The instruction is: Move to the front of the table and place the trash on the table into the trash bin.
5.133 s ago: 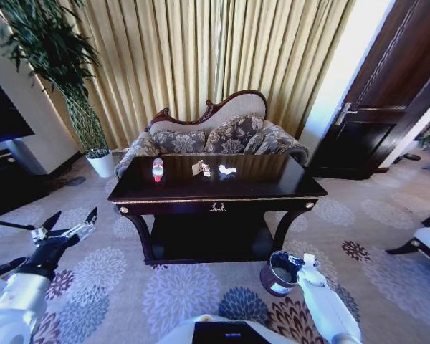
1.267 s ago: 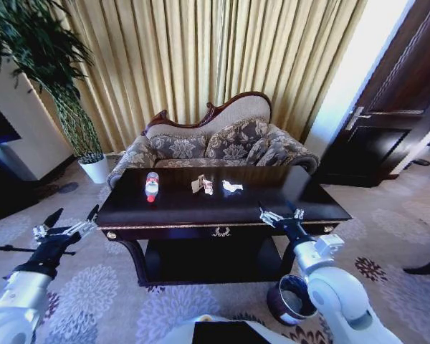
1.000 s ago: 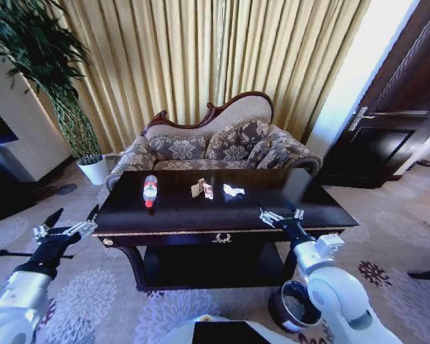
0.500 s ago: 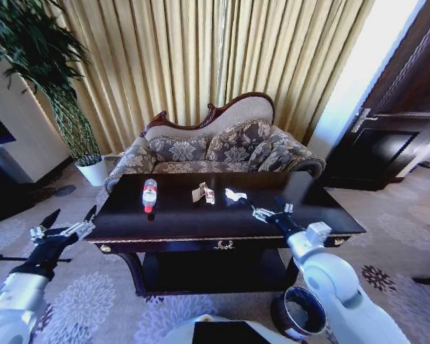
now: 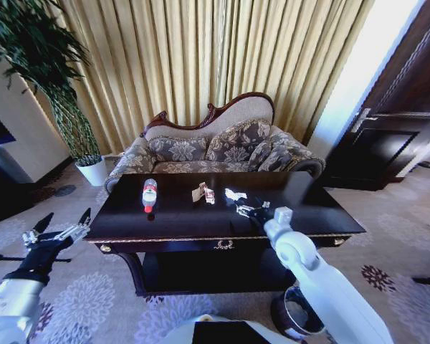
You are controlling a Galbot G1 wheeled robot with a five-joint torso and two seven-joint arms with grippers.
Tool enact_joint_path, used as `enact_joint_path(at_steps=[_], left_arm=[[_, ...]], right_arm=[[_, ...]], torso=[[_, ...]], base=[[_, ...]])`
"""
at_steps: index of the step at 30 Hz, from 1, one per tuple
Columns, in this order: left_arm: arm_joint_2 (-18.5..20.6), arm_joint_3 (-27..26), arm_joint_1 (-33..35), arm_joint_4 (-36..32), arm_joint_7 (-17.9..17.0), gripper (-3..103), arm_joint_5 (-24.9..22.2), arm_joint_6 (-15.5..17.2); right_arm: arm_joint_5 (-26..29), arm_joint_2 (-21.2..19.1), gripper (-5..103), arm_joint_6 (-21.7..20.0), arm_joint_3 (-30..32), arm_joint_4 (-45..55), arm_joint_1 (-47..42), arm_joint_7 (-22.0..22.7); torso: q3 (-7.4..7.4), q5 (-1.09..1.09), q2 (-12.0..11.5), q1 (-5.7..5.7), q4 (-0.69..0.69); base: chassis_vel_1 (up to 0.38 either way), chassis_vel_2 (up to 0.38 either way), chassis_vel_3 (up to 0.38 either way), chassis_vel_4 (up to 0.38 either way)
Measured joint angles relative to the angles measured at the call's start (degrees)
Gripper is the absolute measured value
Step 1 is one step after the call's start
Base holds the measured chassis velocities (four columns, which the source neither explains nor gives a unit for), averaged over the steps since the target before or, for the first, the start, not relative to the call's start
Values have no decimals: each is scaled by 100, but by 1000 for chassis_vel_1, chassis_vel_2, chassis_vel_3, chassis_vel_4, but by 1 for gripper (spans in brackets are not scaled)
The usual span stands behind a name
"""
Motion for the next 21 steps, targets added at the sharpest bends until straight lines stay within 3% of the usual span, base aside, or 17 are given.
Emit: enact_joint_path(at_steps=[10,21], left_arm=[[-165,143,-69,0,-34,100,121,72],[-244,48,-45,0,-41,100,95,98]], right_arm=[[308,120,100,-131,-464,-575,825,198],[353,292,100,-147,-720,-1047,1047,221]], torso=[[0,0,0,0,0],[-1,0,0,0,0]], base=[[0,0,0,0],[0,0,0,0]])
